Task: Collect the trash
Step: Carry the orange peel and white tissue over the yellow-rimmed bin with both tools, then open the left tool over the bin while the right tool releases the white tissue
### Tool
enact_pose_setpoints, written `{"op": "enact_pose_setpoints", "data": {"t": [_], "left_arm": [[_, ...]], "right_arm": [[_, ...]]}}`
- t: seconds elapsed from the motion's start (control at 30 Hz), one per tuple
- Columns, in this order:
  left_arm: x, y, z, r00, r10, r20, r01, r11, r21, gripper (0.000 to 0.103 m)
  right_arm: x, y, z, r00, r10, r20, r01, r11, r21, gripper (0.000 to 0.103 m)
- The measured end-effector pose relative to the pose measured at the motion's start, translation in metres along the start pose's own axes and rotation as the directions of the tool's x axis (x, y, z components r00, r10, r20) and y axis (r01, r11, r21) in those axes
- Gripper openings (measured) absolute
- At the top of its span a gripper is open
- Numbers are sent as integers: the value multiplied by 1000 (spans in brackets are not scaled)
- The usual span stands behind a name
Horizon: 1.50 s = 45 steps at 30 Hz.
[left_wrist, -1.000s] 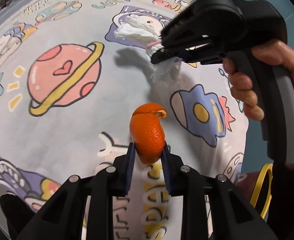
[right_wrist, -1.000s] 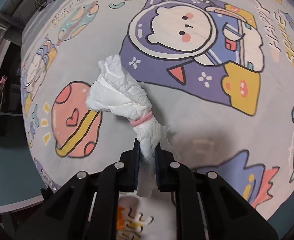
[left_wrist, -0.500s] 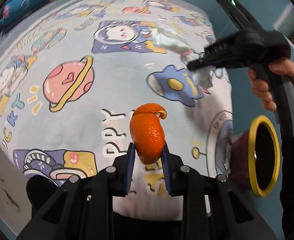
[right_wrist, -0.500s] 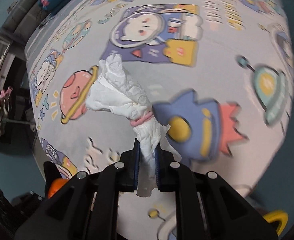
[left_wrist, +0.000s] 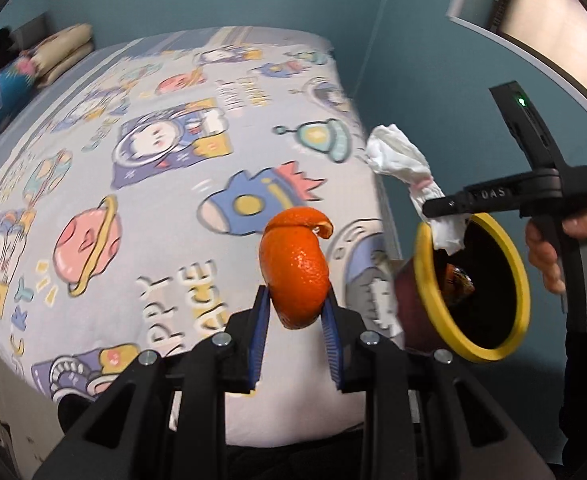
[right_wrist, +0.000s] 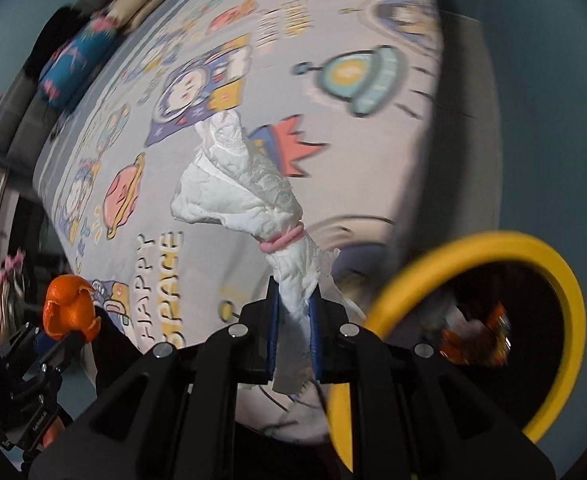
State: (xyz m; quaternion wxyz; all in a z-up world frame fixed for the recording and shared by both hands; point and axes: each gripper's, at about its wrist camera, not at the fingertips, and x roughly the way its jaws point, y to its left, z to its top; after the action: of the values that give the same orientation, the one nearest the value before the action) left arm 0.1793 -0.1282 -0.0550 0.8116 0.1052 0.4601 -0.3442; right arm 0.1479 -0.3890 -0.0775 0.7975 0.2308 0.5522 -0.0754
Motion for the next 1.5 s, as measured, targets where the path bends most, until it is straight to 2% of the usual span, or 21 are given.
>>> {"op": "enact_pose_setpoints", "data": {"t": [0.2, 0.33, 0.6, 0.77, 0.93, 1.23, 1.5], "left_arm": [[-1, -47, 7, 1000, -23, 12, 22, 996, 82, 24], [5, -73, 13, 999, -40, 5, 39, 993, 109, 24], [15, -128, 19, 999, -54, 0, 53, 982, 179, 24], [36, -157, 26, 997, -53, -53, 62, 977, 205, 24], [62, -172, 34, 994, -58, -95, 76, 977, 202, 24], [100, -191, 39, 982, -108, -153, 137, 973, 188, 24], [126, -191, 32, 956, -167, -243, 204, 969, 140, 25]], "right_arm": [[-31, -48, -33, 993, -94, 68, 88, 992, 91, 12], [-38, -73, -47, 989, -114, 92, 100, 985, 144, 12], [-46, -108, -70, 987, -89, 138, 58, 975, 214, 12], [-53, -123, -79, 981, -110, 158, 69, 967, 246, 12], [-50, -134, -83, 983, -115, 143, 76, 964, 254, 13], [-43, -145, -84, 987, -110, 121, 76, 964, 256, 13], [-36, -154, -83, 991, -91, 97, 62, 960, 273, 14]]}}
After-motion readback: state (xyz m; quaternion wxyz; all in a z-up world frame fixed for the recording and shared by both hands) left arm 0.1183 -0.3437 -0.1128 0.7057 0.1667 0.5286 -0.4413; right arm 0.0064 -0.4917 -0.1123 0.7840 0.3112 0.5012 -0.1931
